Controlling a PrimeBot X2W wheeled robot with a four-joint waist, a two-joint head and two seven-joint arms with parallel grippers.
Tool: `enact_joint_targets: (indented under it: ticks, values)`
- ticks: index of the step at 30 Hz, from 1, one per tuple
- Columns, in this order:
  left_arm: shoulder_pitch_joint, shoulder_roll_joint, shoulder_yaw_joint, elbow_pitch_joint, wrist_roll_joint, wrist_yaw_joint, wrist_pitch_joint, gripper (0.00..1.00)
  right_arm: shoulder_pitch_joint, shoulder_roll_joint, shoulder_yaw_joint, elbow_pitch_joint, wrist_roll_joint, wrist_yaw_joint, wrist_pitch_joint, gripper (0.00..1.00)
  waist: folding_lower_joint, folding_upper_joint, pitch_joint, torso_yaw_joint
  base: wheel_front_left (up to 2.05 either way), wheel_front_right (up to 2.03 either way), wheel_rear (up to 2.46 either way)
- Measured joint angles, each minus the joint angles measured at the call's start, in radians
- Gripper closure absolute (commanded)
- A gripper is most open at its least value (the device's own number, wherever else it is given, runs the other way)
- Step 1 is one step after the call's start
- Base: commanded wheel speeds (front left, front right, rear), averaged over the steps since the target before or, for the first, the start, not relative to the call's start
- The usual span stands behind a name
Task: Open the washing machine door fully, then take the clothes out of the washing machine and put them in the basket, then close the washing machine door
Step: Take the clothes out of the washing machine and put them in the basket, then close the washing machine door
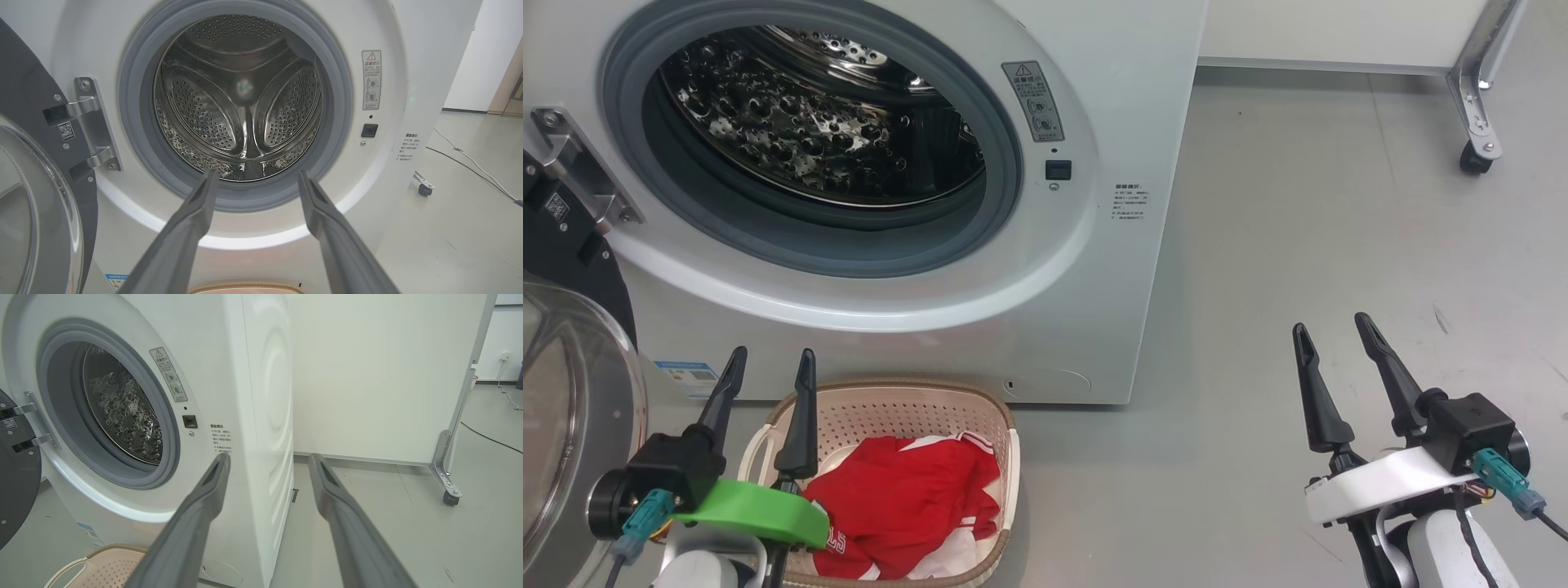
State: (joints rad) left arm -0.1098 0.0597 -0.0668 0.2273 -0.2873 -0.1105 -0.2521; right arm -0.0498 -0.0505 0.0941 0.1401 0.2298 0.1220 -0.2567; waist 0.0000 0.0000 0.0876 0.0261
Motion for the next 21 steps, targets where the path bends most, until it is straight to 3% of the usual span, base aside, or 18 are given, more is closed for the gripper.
enact_joint_targets:
  ticks: [21]
  values:
    - [0.013, -0.008, 0.009, -0.032, 0.007, -0.001, 0.0, 0.0, 0.002, 0.001, -0.005, 0.0, 0.007, 0.0, 0.0, 0.0, 0.0, 0.0, 0.002, -0.001, 0.0, 0.0, 0.0]
